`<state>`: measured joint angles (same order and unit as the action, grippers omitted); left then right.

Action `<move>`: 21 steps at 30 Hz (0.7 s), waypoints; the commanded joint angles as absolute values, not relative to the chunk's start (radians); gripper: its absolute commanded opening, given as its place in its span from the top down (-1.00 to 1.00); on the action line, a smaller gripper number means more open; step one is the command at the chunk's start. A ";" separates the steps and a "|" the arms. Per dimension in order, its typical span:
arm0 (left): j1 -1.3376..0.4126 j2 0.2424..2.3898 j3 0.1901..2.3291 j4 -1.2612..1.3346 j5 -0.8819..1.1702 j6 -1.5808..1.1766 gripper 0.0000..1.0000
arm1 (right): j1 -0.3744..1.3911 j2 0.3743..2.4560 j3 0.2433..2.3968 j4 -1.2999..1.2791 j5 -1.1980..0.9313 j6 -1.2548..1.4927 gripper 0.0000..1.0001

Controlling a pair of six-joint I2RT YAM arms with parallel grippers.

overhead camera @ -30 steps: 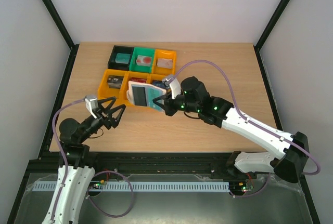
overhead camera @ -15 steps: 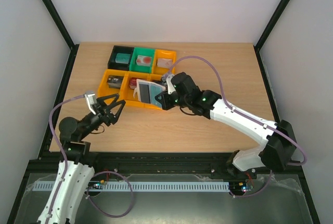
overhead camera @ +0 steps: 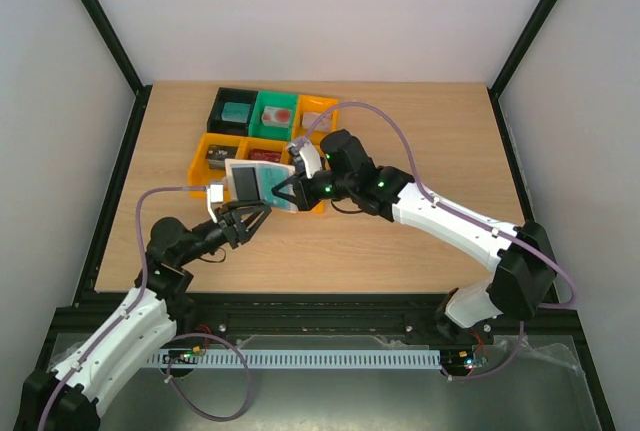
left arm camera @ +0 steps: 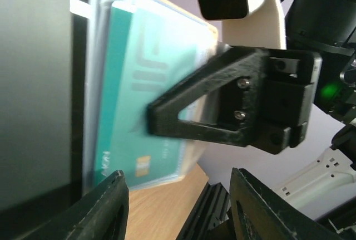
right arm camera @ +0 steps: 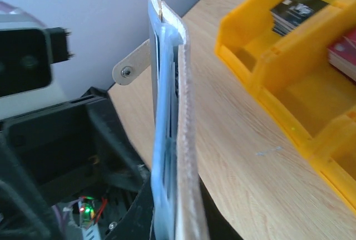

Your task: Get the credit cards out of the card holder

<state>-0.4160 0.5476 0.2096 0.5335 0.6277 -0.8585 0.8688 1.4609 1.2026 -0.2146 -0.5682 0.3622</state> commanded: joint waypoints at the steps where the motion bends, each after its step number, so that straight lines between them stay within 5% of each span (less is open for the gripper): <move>1: -0.417 0.546 0.188 0.602 0.592 -0.848 0.00 | 0.867 1.451 1.213 -0.130 -0.717 0.284 0.97; 21: -0.360 0.488 0.222 0.509 0.645 -0.771 0.29 | 0.868 1.380 1.187 -0.129 -1.005 0.065 0.97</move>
<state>-0.3756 0.4938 0.1989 0.5755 0.6655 -0.8097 0.8455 1.4437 1.1664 -0.1612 -0.8581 0.1177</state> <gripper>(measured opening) 0.358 0.046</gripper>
